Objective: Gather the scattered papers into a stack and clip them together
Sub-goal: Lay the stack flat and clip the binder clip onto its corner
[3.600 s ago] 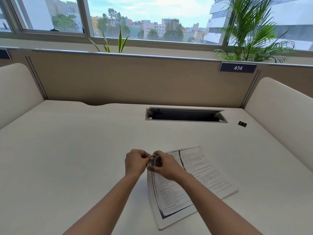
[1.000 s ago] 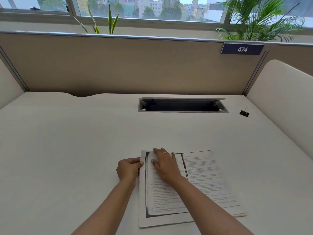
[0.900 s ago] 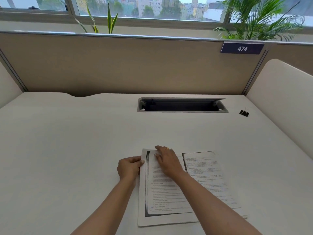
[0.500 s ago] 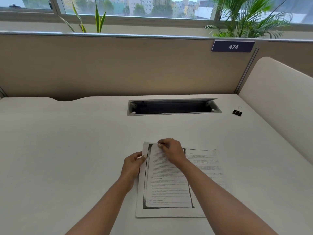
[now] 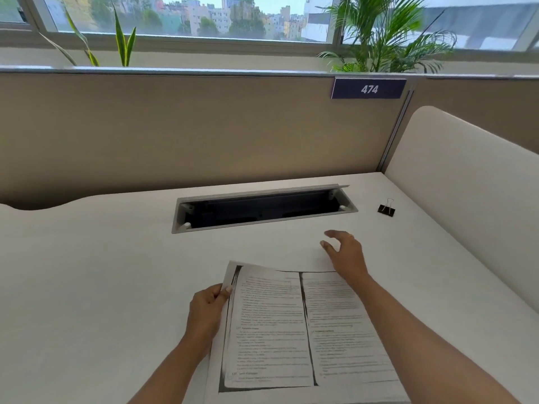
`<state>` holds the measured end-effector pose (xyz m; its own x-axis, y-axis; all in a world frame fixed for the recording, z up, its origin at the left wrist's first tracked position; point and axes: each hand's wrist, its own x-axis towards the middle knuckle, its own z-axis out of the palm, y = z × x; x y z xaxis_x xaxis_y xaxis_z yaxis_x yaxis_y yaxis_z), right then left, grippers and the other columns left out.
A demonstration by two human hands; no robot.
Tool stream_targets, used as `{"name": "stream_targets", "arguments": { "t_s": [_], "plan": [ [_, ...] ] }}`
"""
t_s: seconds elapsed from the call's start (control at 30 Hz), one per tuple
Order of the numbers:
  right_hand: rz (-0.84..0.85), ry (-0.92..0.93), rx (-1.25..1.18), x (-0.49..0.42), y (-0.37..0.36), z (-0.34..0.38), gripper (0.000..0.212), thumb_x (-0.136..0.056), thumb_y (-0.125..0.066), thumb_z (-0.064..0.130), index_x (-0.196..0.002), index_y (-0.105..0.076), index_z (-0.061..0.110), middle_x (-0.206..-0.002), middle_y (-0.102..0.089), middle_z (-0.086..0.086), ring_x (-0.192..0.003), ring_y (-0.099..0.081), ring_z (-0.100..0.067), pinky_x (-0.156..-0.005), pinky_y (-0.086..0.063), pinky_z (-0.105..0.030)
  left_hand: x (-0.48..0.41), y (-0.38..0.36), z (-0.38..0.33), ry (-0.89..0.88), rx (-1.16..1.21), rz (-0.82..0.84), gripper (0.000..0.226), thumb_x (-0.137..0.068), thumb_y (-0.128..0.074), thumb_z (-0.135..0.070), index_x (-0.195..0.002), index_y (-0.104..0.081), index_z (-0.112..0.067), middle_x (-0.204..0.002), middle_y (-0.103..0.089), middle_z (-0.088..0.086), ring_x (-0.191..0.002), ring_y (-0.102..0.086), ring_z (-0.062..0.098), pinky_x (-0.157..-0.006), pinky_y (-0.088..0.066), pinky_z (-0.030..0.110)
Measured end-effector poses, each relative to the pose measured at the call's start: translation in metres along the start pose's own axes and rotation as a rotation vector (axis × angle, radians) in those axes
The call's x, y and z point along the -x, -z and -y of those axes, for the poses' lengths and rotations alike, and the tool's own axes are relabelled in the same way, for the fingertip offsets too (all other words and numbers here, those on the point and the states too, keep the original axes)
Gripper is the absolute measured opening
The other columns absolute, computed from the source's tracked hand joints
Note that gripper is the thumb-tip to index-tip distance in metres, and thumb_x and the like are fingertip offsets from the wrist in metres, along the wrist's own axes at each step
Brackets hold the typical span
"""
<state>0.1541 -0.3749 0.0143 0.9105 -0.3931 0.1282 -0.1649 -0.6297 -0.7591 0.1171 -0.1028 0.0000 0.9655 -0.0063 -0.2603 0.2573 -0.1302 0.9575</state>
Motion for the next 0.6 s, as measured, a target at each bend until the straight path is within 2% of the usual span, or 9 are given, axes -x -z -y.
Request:
{"name": "stream_targets", "arguments": {
  "t_s": [0.1, 0.23, 0.33, 0.53, 0.6],
  "plan": [
    [-0.134, -0.09, 0.044, -0.035, 0.027, -0.028, 0.038, -0.09, -0.057, 0.016, -0.126, -0.052, 0.003, -0.134, -0.048, -0.017, -0.123, -0.045, -0.028, -0.095, -0.031, -0.022, -0.018, -0.007, -0.006, -0.037, -0.005, -0.005, 0.022, -0.093, -0.053, -0.018, -0.081, -0.071, -0.018, -0.075, -0.074, 0.0, -0.072, -0.067, 0.02, -0.064, -0.051, 0.025],
    [-0.265, -0.117, 0.106, -0.072, 0.049, -0.053, 0.044, -0.087, -0.06, 0.009, -0.129, -0.047, -0.001, -0.137, -0.044, -0.021, -0.128, -0.04, -0.032, -0.103, -0.03, -0.032, -0.041, -0.014, -0.008, -0.065, -0.022, 0.0, 0.02, -0.092, -0.053, -0.019, -0.086, -0.071, -0.023, -0.082, -0.076, 0.005, -0.078, -0.07, 0.026, -0.076, -0.056, 0.04],
    [-0.328, -0.111, 0.135, -0.098, 0.061, -0.067, 0.047, -0.085, -0.06, 0.004, -0.129, -0.046, -0.002, -0.137, -0.043, -0.022, -0.129, -0.038, -0.032, -0.104, -0.03, -0.033, -0.055, -0.019, -0.008, -0.088, -0.045, 0.001, 0.02, -0.092, -0.053, -0.02, -0.088, -0.072, -0.024, -0.082, -0.076, 0.003, -0.08, -0.07, 0.027, -0.078, -0.055, 0.042],
    [-0.193, -0.151, 0.294, -0.139, 0.074, -0.093, 0.057, -0.085, -0.061, 0.007, -0.139, -0.04, 0.008, -0.154, -0.018, -0.017, -0.143, -0.018, -0.025, -0.109, -0.027, -0.039, -0.062, -0.022, -0.009, -0.062, -0.009, 0.014, 0.021, -0.091, -0.053, -0.02, -0.097, -0.072, -0.015, -0.083, -0.076, 0.005, -0.081, -0.071, 0.027, -0.08, -0.054, 0.044],
    [-0.14, -0.159, 0.348, -0.15, 0.075, -0.098, 0.061, -0.085, -0.062, 0.01, -0.141, -0.037, 0.01, -0.155, -0.015, -0.016, -0.143, -0.015, -0.025, -0.11, -0.026, -0.04, -0.062, -0.021, -0.009, -0.057, -0.004, 0.019, 0.02, -0.091, -0.053, -0.02, -0.092, -0.073, -0.016, -0.082, -0.076, 0.006, -0.08, -0.071, 0.029, -0.08, -0.054, 0.046]
  ]
}}
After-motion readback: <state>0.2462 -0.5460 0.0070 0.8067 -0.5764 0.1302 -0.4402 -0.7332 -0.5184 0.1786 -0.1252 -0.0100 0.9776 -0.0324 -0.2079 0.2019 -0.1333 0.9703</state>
